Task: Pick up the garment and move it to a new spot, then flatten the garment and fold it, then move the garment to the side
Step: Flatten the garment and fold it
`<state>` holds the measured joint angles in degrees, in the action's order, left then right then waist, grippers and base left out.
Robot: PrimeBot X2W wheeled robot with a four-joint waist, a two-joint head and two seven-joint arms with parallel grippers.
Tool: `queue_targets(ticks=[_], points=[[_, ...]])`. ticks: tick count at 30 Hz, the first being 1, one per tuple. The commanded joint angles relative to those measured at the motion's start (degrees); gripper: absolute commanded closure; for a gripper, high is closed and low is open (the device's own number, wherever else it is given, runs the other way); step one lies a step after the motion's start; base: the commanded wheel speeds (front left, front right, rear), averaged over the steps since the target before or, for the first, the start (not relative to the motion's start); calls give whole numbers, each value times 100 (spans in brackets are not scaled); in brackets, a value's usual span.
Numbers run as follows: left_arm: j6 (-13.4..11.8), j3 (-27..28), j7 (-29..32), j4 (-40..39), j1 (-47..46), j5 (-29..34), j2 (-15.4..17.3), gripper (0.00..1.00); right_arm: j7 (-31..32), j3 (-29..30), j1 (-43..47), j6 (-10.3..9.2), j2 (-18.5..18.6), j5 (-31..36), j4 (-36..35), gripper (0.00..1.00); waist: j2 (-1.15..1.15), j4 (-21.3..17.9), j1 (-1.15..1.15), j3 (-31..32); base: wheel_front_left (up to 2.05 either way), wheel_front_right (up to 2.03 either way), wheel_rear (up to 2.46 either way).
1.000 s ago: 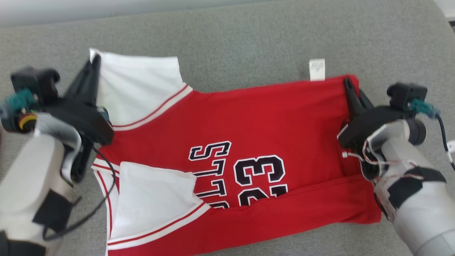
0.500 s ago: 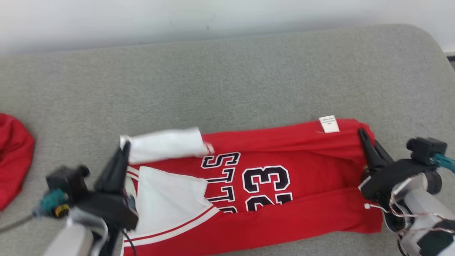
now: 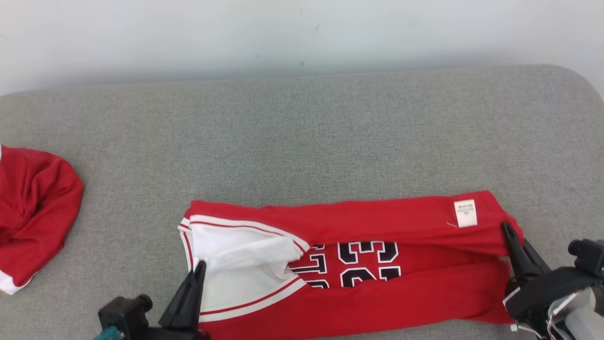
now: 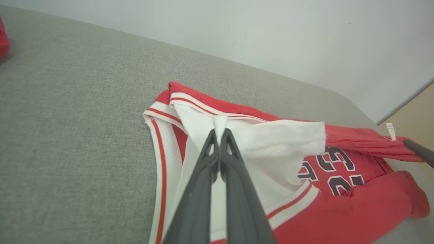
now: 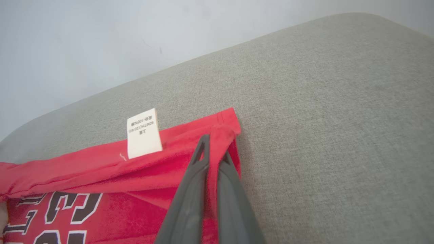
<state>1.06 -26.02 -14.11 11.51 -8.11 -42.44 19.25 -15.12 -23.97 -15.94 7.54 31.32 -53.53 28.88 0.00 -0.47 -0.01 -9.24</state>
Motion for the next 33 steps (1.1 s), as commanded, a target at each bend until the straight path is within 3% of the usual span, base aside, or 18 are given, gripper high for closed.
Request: queue_targets(ticks=[1,16,17,18,19,20,27,33], points=[[23,7,-46,57,104,-24,-30,100,-2,-1,112,-12,16,20,35,100,0,16,1,39,0,0,0],[196,32,-106,870,176,140,-324,100,-3,-266,141,-12,-130,131,569,100,0,31,1,148,0,0,0],[191,43,-107,941,148,161,-362,100,-3,-264,98,-12,-132,146,602,60,0,33,1,148,0,0,0],[174,31,-110,996,108,246,-359,88,-3,-256,63,-12,-144,165,628,6,0,34,1,148,0,0,0],[164,19,-112,1034,67,325,-351,9,-3,-245,50,-13,-164,182,640,0,0,34,1,152,0,0,0],[145,64,-115,1045,40,336,-381,0,-3,-211,38,-13,-171,203,635,0,0,36,1,160,0,0,0],[108,896,-107,573,228,866,-548,0,-3,252,153,-13,-156,425,351,0,0,40,1,234,0,0,0],[-25,1779,-108,-155,587,1943,-832,0,-2,416,219,-13,-284,609,541,0,0,63,1,311,0,0,0]])
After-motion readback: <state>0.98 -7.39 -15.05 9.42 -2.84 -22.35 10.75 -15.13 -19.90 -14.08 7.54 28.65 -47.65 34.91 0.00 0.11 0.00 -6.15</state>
